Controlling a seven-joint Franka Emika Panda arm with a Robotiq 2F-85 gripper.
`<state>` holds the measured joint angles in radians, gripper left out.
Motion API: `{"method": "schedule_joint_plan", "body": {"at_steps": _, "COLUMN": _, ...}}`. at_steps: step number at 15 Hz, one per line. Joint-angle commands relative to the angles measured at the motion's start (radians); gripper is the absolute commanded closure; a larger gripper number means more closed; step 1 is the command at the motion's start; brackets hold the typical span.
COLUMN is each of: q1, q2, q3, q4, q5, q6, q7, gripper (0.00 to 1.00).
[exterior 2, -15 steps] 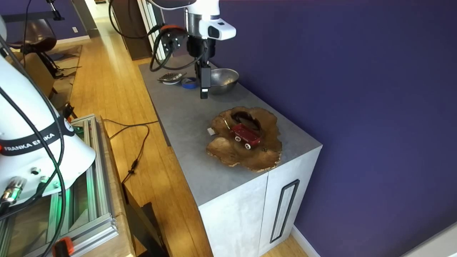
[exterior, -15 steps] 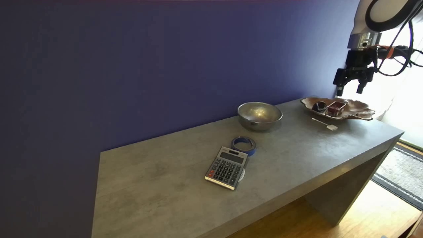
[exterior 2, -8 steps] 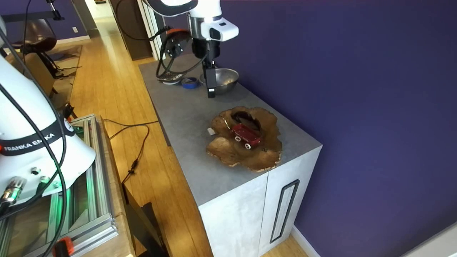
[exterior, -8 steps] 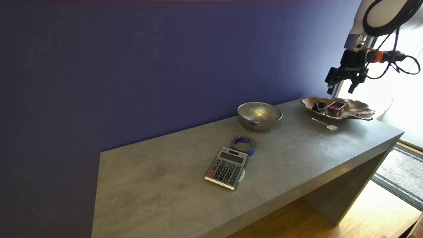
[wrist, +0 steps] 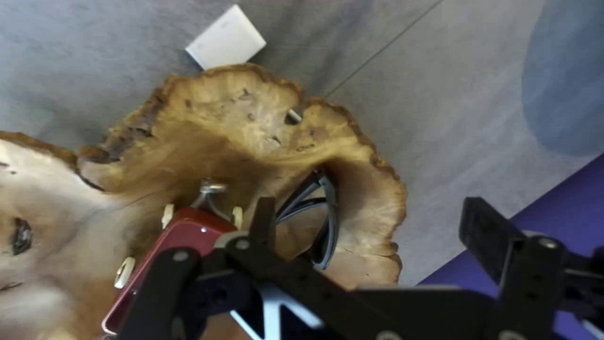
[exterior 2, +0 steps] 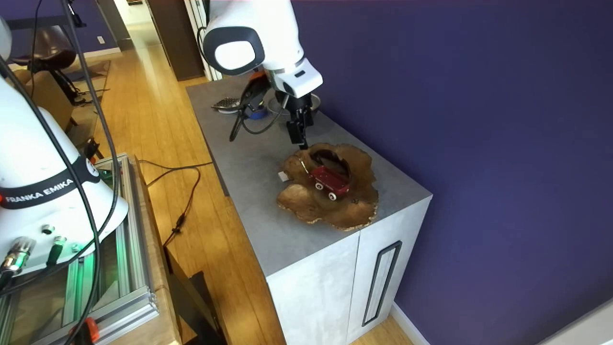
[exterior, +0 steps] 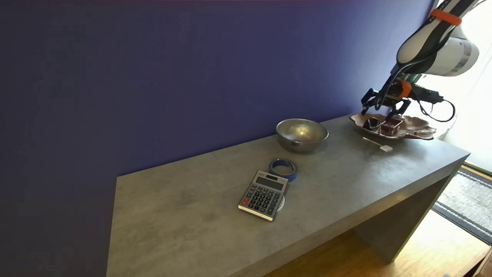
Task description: Move the sunglasses from the tray to the silver bowl
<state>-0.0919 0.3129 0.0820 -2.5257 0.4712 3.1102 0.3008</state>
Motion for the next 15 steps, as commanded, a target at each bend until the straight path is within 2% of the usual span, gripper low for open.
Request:
{"method": "schedule_joint_plan", "body": {"at_steps": 1, "q1": -0.134, "q2": 0.120, "q3": 0.156, "q4": 0.098, "q5": 0.088, "q6": 0.124, "q7": -0.026, "gripper": 0.00}}
{"method": "schedule_joint_plan", "body": {"at_steps": 3, "q1": -0.206, "q2": 0.176, "q3": 0.213, "q4": 0.132, "q5": 0.052, "q6": 0.168, "q7": -0.030, "gripper": 0.01}}
{"method": "schedule_joint_plan", "body": {"at_steps": 5, "q1": -0.305, "q2": 0.215, "q3": 0.283, "q4": 0.157, "q5": 0.004, "q6": 0.153, "q7": -0.066, "gripper": 0.05}}
{"method": "schedule_joint_plan", "body": {"at_steps": 6, "q1": -0.400, "q2": 0.231, "q3": 0.355, "q4": 0.163, "q5": -0.029, "q6": 0.131, "q7": -0.117, "gripper": 0.04}}
{"method": "schedule_joint_plan", "body": {"at_steps": 8, "q1": -0.506, "q2": 0.263, "q3": 0.420, "q4": 0.168, "q5": -0.066, "q6": 0.119, "q7": -0.183, "gripper": 0.01}}
{"method": "schedule_joint_plan", "body": {"at_steps": 10, "q1": -0.559, "q2": 0.274, "q3": 0.440, "q4": 0.162, "q5": -0.089, "q6": 0.109, "q7": -0.224, "gripper": 0.00}}
{"method": "schedule_joint_plan", "body": {"at_steps": 11, "q1": -0.499, "q2": 0.250, "q3": 0.402, "q4": 0.150, "q5": -0.059, "q6": 0.131, "q7": -0.186, "gripper": 0.00}}
{"method": "schedule_joint_plan", "body": {"at_steps": 14, "q1": -0.549, "q2": 0.267, "q3": 0.422, "q4": 0.150, "q5": -0.075, "q6": 0.125, "q7": -0.220, "gripper": 0.00}}
{"method": "schedule_joint_plan", "body": {"at_steps": 15, "q1": -0.571, "q2": 0.257, "q3": 0.448, "q4": 0.144, "q5": -0.074, "q6": 0.118, "q7": -0.221, "gripper": 0.00}}
